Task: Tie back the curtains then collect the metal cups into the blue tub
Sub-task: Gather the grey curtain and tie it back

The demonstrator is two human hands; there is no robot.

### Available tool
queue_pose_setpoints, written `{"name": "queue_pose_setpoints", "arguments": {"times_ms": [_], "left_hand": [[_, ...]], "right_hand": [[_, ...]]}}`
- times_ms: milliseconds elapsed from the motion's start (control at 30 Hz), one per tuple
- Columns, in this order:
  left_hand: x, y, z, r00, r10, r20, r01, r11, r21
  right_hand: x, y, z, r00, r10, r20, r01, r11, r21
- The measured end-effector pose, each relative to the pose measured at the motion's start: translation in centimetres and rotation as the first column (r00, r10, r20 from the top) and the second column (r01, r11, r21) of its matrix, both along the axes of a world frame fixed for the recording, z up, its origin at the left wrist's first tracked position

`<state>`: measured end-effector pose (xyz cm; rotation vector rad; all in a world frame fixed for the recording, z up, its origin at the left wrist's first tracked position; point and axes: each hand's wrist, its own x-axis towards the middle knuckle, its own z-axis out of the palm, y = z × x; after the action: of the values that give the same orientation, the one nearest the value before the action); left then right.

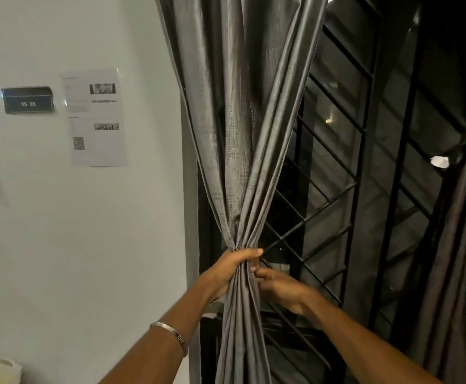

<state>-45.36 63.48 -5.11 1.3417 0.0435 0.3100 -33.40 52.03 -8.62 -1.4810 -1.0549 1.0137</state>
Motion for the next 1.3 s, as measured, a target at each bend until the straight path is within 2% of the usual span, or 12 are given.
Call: {"name": "queue_pose_setpoints", "arguments": {"times_ms": [100,200,467,600,667,767,833,900,1000,1100,1200,1300], "left_hand": [[-0.2,-0.4,0.1,0.999,-0.007,0.052,0.01,0.998,-0.061],[-0.5,-0.8,0.3,0.998,-0.01,0.056,0.016,0.994,-0.108],[-0.4,-0.6,0.2,0.998,-0.02,0.055,0.022,0.999,-0.049],[-0.3,0.1,-0.2,1.0,0.013,0.004,-0.013,1.0,0.011],[-0.5,0.4,-0.3,0.997,0.071,-0.024,-0.067,0.989,0.132],[-0.6,0.6,-0.5,0.98,0.198,-0.028,-0.185,0.952,0.245],[-0.5,0.8,-0.6,0.973,0.229,-0.027,-0.207,0.92,0.332],[-0.4,0.9,-0.7,0.965,0.261,-0.023,-0.227,0.877,0.424],[-0.2,1.3,-0.6,0.945,0.328,-0.024,-0.278,0.836,0.473],[0.0,1.7,-0.4,0.938,0.341,-0.063,-0.255,0.801,0.541],[0.0,1.8,-0.2,0.899,0.437,-0.03,-0.33,0.719,0.611],[0.3,1.5,-0.1,0.842,0.539,0.025,-0.406,0.601,0.688]], "right_hand": [[0.0,-0.1,-0.3,0.981,0.115,0.154,-0.103,0.991,-0.087],[0.0,0.2,-0.4,0.959,0.063,0.277,-0.034,0.994,-0.107],[0.8,0.6,-1.1,0.947,0.133,0.293,-0.092,0.985,-0.148],[2.4,1.6,-1.6,0.89,-0.104,0.445,0.112,0.994,0.01],[2.9,1.6,-1.1,0.83,-0.153,0.537,0.137,0.988,0.069],[4.1,1.5,-0.3,0.616,-0.273,0.739,0.203,0.961,0.186],[3.9,1.0,1.0,0.578,-0.31,0.755,0.237,0.949,0.208],[3.2,0.5,2.4,0.667,-0.294,0.684,0.287,0.949,0.128],[2.7,-0.2,3.7,0.928,-0.317,0.198,0.353,0.917,-0.185],[2.6,-1.2,4.1,0.942,-0.326,-0.075,0.304,0.929,-0.212],[1.7,-1.7,4.0,0.962,-0.254,-0.101,0.243,0.963,-0.113],[0.4,-1.9,3.4,0.986,-0.125,0.113,0.142,0.977,-0.161]]}}
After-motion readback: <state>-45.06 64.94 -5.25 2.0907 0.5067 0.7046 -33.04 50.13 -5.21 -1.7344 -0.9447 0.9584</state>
